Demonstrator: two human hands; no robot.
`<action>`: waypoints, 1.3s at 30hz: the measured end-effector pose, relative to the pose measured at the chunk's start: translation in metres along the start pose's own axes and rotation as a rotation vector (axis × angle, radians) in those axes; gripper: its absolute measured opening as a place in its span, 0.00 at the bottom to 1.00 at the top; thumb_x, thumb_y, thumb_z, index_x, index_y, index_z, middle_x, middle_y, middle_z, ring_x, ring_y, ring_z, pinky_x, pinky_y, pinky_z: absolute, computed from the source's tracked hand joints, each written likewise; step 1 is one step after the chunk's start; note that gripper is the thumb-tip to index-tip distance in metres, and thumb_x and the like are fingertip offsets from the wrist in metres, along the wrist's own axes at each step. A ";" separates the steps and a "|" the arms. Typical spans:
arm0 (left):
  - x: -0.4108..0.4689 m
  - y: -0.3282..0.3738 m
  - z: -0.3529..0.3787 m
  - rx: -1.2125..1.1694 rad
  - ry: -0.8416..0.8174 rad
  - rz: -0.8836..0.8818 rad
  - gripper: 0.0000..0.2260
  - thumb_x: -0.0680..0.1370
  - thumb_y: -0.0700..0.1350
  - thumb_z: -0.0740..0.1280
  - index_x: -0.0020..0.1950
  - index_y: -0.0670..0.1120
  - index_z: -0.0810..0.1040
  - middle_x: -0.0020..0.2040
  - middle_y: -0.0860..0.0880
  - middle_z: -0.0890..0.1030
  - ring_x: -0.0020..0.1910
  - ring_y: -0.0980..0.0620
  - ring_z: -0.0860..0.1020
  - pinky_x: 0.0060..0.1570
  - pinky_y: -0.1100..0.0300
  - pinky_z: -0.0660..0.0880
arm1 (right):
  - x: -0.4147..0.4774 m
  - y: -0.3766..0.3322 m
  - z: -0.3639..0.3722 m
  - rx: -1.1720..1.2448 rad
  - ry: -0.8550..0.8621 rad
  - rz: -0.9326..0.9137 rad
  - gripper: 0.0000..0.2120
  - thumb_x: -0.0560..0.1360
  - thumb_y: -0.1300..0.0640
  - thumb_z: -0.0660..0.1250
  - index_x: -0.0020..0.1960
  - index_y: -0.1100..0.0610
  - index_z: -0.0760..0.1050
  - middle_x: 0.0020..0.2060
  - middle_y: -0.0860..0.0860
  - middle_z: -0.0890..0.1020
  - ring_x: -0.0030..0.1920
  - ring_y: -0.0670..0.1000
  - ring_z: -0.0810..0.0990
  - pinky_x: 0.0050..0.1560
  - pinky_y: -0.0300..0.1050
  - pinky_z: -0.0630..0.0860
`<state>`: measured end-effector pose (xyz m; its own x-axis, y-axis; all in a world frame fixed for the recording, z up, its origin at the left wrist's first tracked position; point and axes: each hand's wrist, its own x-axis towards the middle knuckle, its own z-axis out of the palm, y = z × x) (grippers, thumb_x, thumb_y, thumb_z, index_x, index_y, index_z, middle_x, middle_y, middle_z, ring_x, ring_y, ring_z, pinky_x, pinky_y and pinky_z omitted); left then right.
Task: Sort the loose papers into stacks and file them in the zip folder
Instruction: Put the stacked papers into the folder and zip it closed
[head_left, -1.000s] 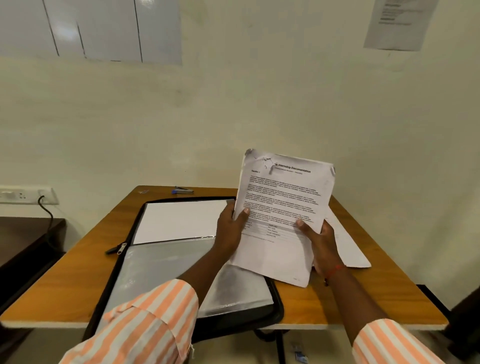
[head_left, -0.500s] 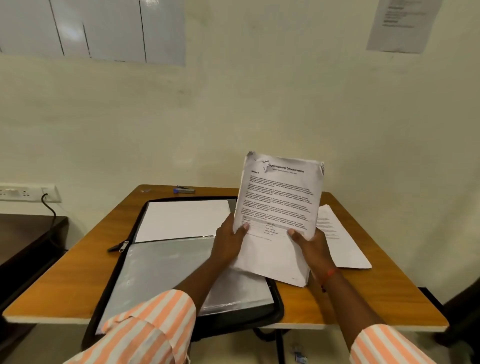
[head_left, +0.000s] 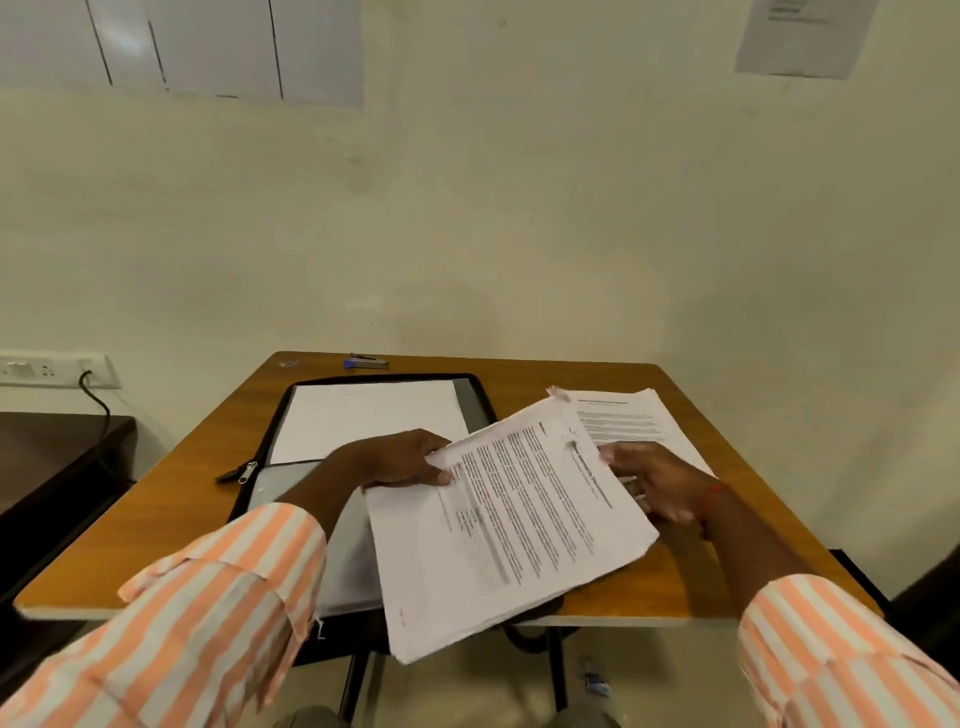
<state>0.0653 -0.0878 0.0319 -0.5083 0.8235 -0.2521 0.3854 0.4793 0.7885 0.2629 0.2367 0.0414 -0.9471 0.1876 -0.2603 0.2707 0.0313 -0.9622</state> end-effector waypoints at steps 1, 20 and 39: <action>0.001 -0.002 0.003 0.044 -0.009 0.006 0.13 0.79 0.50 0.73 0.62 0.49 0.81 0.56 0.52 0.86 0.53 0.51 0.85 0.52 0.56 0.82 | 0.000 0.003 0.002 -0.034 -0.058 0.032 0.16 0.80 0.55 0.68 0.66 0.57 0.77 0.60 0.58 0.83 0.61 0.61 0.81 0.56 0.56 0.77; 0.016 -0.013 0.065 0.225 0.839 0.215 0.09 0.79 0.52 0.70 0.58 0.54 0.79 0.52 0.57 0.82 0.53 0.57 0.77 0.60 0.50 0.75 | 0.018 0.053 -0.034 0.276 0.790 -0.214 0.17 0.79 0.65 0.67 0.68 0.60 0.75 0.59 0.58 0.82 0.50 0.57 0.83 0.42 0.48 0.80; 0.026 -0.025 0.074 0.059 0.697 0.239 0.01 0.77 0.51 0.75 0.46 0.55 0.85 0.52 0.58 0.83 0.56 0.57 0.78 0.60 0.57 0.74 | 0.009 0.060 -0.020 0.211 0.815 -0.287 0.15 0.80 0.61 0.68 0.65 0.49 0.76 0.56 0.53 0.83 0.51 0.55 0.85 0.51 0.59 0.82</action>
<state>0.0988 -0.0557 -0.0359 -0.7688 0.5331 0.3532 0.5779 0.3426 0.7407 0.2739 0.2597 -0.0175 -0.5346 0.8434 0.0537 -0.0715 0.0181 -0.9973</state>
